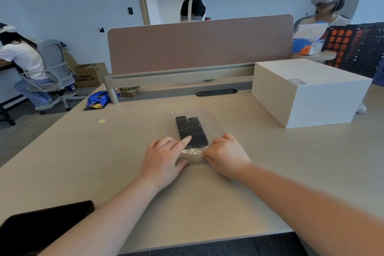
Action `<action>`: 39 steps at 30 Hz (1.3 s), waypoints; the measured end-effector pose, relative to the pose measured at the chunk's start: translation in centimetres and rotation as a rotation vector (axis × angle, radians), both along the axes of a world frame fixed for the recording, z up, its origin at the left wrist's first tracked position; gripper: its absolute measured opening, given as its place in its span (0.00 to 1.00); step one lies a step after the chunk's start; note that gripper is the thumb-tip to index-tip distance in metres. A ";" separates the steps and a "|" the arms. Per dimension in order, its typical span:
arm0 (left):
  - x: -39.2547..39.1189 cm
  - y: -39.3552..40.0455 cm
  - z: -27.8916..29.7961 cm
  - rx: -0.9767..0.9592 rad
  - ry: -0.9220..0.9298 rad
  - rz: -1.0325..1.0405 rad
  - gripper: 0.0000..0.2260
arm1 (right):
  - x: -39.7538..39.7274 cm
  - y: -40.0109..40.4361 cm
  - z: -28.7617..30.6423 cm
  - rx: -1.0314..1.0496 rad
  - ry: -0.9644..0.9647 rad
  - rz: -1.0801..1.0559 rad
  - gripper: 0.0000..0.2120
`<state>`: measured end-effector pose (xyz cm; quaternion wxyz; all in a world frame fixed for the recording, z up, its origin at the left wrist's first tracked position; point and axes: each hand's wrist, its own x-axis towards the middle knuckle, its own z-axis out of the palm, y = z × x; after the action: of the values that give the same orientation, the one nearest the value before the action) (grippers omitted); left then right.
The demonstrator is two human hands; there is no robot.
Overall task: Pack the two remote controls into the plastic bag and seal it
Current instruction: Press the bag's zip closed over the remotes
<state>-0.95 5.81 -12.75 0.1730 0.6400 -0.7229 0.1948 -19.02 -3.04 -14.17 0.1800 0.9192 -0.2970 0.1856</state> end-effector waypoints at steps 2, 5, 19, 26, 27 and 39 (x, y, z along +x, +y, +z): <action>-0.6 -0.6 -0.4 -0.090 -0.006 -0.060 0.09 | 0.2 0.0 0.2 0.007 -0.007 -0.002 0.12; -1.0 -1.0 -0.6 -0.106 -0.026 -0.067 0.10 | 0.3 0.0 0.3 0.021 -0.042 0.008 0.12; -0.7 -1.3 -0.7 -0.063 0.062 -0.165 0.08 | 1.0 1.0 0.9 0.078 -0.205 0.067 0.07; -0.9 -1.2 -0.8 -0.017 0.010 -0.175 0.12 | 1.1 0.5 0.3 0.064 -0.118 0.059 0.07; -0.9 -1.3 -0.6 -0.009 -0.001 -0.173 0.13 | 1.0 0.4 0.2 0.054 -0.080 0.051 0.08; -0.8 -1.3 -1.1 -0.007 0.025 -0.160 0.15 | -4.4 -1.3 0.2 -0.087 0.142 -0.101 0.12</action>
<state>-1.80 4.54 -13.87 0.1990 0.5820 -0.7688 0.1750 -23.45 -4.31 -13.97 0.2497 0.9052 -0.3211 0.1234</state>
